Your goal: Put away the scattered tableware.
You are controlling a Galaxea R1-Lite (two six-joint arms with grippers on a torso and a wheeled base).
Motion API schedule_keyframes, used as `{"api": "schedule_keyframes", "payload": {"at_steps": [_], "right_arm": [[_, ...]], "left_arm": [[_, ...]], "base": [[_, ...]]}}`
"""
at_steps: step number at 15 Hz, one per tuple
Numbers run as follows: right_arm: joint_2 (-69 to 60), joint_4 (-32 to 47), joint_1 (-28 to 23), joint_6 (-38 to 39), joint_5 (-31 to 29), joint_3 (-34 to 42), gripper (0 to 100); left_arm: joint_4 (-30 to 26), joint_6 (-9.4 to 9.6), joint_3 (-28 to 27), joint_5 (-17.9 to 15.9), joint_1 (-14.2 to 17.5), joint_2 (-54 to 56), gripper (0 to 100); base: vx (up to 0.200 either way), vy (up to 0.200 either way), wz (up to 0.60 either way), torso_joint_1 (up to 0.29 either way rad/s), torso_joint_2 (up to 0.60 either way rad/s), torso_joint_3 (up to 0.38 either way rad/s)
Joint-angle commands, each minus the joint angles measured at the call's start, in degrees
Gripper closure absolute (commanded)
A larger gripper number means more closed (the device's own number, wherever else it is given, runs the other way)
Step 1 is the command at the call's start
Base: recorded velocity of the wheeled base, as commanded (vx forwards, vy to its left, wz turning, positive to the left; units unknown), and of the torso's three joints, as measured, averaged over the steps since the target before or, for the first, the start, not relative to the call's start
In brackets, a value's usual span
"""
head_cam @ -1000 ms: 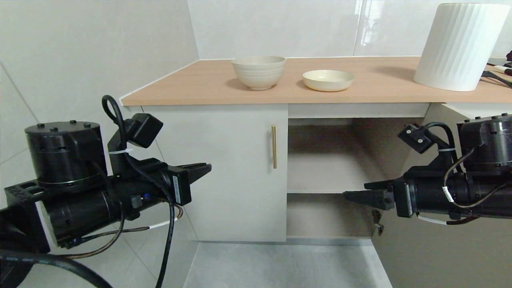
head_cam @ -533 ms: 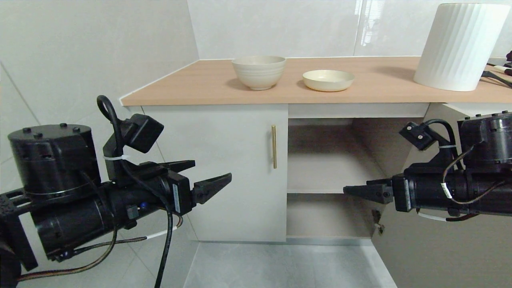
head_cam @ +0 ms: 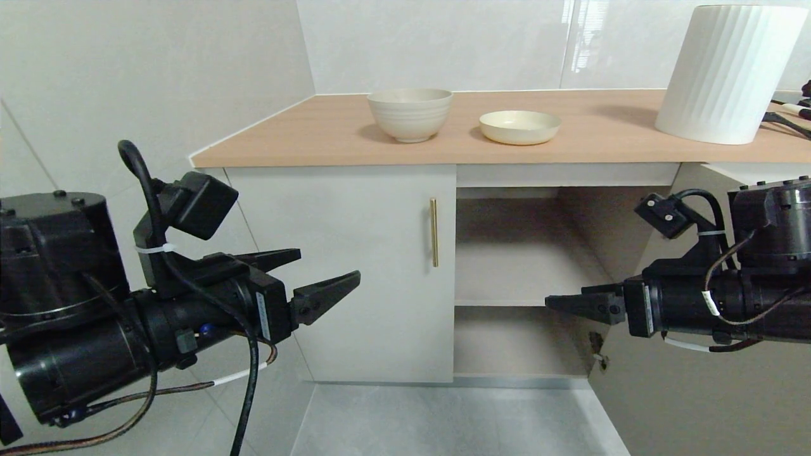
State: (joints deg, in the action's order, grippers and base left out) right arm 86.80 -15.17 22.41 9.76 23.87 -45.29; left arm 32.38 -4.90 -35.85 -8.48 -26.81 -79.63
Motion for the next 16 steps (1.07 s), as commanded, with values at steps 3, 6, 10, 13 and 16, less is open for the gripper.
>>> {"api": "schedule_keyframes", "payload": {"at_steps": [3,6,10,13,16], "right_arm": [[-0.3,0.0,0.1,0.0,0.0,0.1,0],[-0.4,0.0,0.1,0.0,0.1,0.2,0],[-1.4,-0.5,0.2,-0.1,0.3,1.5,0],[-1.5,-0.7,0.2,-0.4,0.2,2.0,0],[-1.5,-2.1,0.2,-1.2,0.2,2.9,0]], "left_arm": [[-1.5,-0.02,-0.4,0.0,0.0,1.4,0],[-1.4,-0.02,-0.4,0.0,0.0,1.4,0],[-1.4,-0.02,-0.7,0.0,0.0,1.4,0],[-1.4,-0.02,-0.6,0.0,0.0,1.1,0],[-1.4,-0.02,-0.7,0.0,0.0,1.4,0]], "base": [[0.200,0.000,0.00,-0.004,0.00,0.002],[0.200,0.000,0.00,0.004,0.00,0.002],[0.200,0.000,0.00,0.000,0.00,0.002],[0.000,0.000,0.00,0.000,0.00,0.000],[0.000,0.000,0.00,0.000,0.00,0.000]]}}
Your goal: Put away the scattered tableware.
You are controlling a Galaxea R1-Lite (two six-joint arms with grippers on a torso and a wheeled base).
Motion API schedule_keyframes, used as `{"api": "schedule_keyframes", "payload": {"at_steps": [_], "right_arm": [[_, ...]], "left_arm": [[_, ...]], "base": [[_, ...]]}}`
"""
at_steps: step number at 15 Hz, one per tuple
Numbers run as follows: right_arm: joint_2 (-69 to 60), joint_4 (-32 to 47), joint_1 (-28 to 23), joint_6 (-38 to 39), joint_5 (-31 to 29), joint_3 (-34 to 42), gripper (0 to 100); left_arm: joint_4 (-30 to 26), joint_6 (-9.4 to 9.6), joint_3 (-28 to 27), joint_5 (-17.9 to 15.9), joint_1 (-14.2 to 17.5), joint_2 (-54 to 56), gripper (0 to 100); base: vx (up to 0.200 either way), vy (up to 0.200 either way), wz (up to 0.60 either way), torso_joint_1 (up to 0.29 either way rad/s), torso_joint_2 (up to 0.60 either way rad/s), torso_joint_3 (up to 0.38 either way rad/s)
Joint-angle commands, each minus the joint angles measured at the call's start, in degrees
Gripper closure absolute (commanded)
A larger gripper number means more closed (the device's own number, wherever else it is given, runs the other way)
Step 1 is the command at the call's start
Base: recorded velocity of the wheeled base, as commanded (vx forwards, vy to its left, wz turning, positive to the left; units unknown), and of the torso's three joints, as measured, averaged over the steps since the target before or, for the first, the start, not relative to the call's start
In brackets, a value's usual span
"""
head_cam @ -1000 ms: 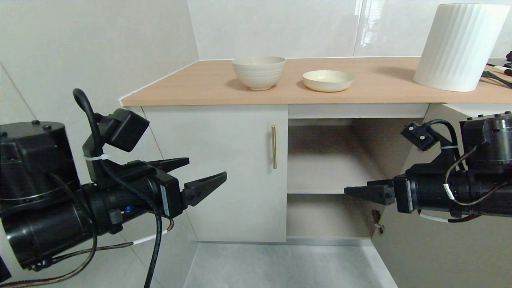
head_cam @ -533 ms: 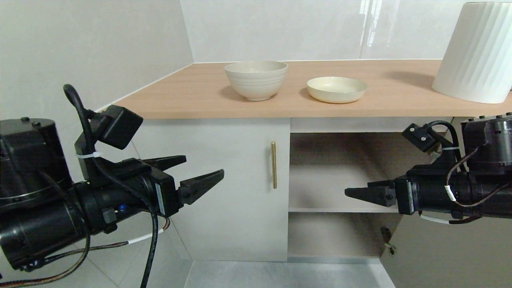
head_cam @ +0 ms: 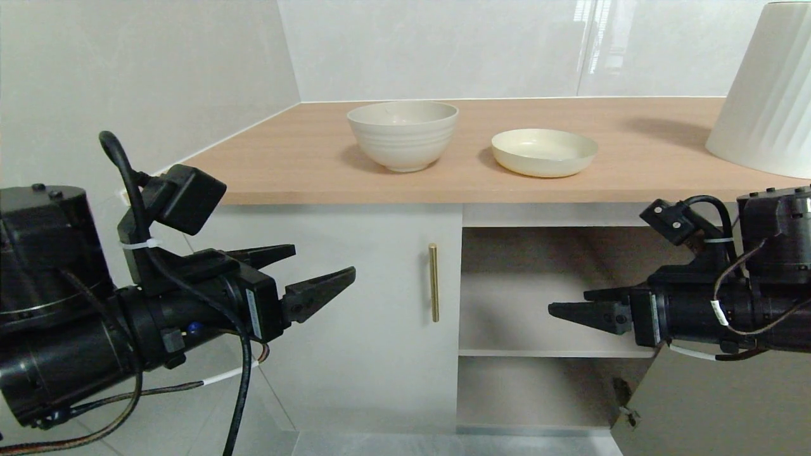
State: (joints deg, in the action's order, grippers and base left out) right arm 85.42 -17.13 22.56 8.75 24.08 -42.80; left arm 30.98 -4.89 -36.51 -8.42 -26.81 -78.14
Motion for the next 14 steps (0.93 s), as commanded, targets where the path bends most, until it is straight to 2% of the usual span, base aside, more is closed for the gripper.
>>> {"api": "schedule_keyframes", "payload": {"at_steps": [1,4,7,10,14], "right_arm": [[-0.2,-1.7,0.0,-0.8,0.0,1.5,0],[-0.3,-7.0,0.0,-1.5,0.1,3.9,0],[-0.4,-7.3,0.0,-1.5,0.1,4.2,0],[-0.7,-7.3,0.0,-2.3,0.1,4.4,0],[-0.7,-7.3,0.0,-2.3,0.1,4.5,0]], "left_arm": [[0.1,-0.03,-0.1,0.0,0.0,-0.2,0],[0.0,-0.03,-0.1,0.0,0.0,-0.5,0],[0.0,-0.12,-0.1,0.0,0.0,-0.6,0],[0.0,-0.12,-0.1,0.0,0.0,-0.8,0],[0.0,-0.12,-0.1,0.0,0.0,-0.8,0]], "base": [[0.000,0.000,0.00,0.000,0.00,0.000],[0.000,0.000,0.00,0.000,0.00,0.000],[0.000,0.000,0.00,0.020,-0.07,-0.046],[0.000,0.000,0.00,0.121,-0.26,-0.243],[0.000,0.000,0.00,0.090,-0.51,-0.273]]}}
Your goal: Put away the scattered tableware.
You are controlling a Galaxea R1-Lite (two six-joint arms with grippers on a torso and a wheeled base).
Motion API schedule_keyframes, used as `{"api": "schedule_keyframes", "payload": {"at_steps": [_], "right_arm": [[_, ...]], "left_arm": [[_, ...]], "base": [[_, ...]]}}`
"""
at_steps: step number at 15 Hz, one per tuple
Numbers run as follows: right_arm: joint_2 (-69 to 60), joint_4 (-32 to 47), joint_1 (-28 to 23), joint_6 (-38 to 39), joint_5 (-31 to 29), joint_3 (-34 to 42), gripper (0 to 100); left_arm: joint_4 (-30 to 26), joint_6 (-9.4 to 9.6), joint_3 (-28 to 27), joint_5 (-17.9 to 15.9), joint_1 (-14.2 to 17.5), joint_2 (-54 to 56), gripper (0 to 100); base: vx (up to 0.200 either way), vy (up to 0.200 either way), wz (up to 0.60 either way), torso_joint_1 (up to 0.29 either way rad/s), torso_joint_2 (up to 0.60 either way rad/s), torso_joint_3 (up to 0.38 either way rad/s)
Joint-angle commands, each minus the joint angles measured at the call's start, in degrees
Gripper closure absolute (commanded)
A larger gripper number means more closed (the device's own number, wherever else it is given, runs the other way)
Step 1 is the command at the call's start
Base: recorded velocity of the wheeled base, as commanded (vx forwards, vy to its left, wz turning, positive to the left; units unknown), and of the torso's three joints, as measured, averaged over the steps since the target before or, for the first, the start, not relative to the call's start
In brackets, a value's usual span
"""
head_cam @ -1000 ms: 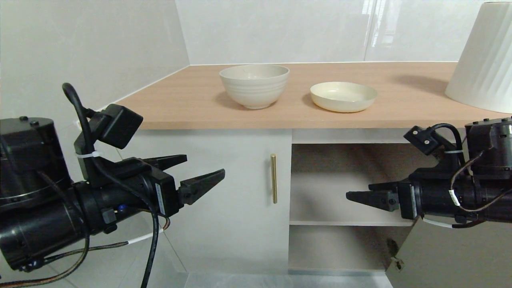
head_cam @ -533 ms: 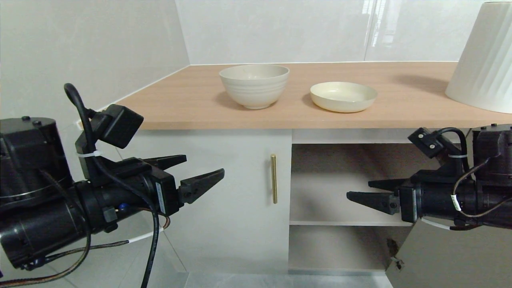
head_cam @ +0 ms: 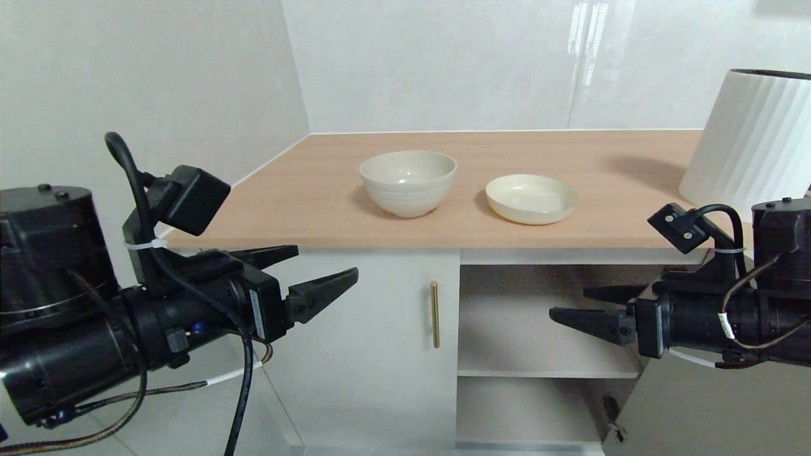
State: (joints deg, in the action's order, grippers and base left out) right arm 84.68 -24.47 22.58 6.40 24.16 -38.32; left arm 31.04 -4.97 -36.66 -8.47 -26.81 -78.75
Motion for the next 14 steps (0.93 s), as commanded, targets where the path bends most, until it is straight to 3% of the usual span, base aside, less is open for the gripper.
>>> {"api": "schedule_keyframes", "payload": {"at_steps": [1,14], "right_arm": [[0.2,0.0,0.0,0.0,0.0,0.0,0],[0.5,-0.1,0.0,-0.1,-0.1,-0.1,0]], "left_arm": [[0.0,-0.04,0.0,0.0,0.0,-0.2,0],[0.0,-0.04,0.0,-0.1,0.0,-0.9,0]], "base": [[0.000,0.000,0.00,0.222,-0.46,-0.271],[0.000,0.000,0.00,0.241,-0.48,-0.275]]}}
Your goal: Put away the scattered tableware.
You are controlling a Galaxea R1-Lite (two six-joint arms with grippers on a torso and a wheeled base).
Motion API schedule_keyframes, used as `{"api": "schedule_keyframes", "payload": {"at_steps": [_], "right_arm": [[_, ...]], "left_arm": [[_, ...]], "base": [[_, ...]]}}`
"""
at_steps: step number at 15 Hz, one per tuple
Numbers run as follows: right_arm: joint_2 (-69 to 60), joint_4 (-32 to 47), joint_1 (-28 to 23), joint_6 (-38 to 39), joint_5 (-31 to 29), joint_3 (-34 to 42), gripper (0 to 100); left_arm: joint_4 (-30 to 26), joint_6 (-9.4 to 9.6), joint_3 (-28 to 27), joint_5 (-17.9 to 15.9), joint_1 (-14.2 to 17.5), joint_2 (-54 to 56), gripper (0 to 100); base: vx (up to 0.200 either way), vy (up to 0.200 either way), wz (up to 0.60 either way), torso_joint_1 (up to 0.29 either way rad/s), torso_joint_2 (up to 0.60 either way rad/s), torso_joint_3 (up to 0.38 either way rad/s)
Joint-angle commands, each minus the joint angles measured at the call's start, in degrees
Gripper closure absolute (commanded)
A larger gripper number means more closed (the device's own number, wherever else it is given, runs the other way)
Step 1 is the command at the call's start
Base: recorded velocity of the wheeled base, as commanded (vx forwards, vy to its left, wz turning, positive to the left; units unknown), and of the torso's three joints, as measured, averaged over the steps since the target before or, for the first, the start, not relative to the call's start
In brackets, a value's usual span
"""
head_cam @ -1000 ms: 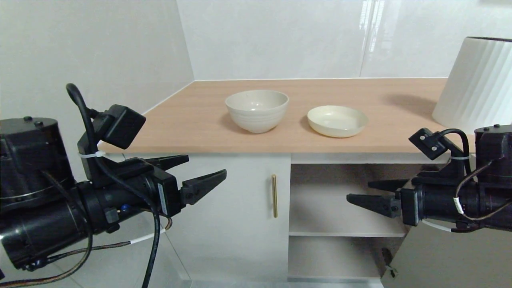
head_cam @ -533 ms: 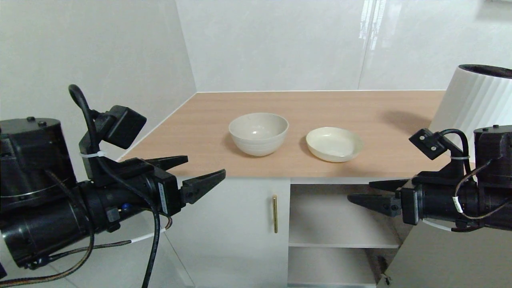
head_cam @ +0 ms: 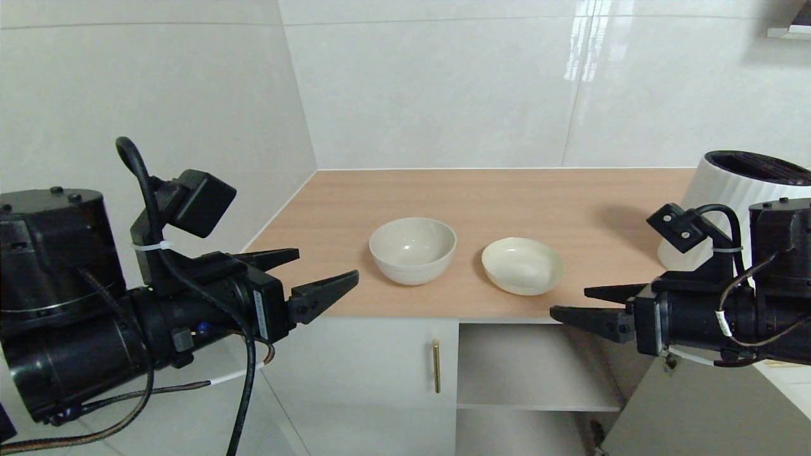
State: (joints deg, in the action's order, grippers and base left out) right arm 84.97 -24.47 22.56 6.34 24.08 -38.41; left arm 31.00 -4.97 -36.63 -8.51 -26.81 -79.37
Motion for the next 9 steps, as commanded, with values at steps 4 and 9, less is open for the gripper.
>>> {"api": "schedule_keyframes", "payload": {"at_steps": [4,9], "right_arm": [[0.6,-0.2,-0.2,-1.2,0.0,0.0,0],[3.7,-9.2,-1.1,-1.2,-0.9,-0.6,0]], "left_arm": [[-0.1,-0.04,0.0,0.0,0.0,-0.7,0],[-5.0,-0.30,-10.2,0.3,0.4,-5.6,0]], "base": [[0.000,0.000,0.00,0.223,-0.48,-0.255],[0.000,0.000,0.00,0.040,-0.08,-0.041]]}}
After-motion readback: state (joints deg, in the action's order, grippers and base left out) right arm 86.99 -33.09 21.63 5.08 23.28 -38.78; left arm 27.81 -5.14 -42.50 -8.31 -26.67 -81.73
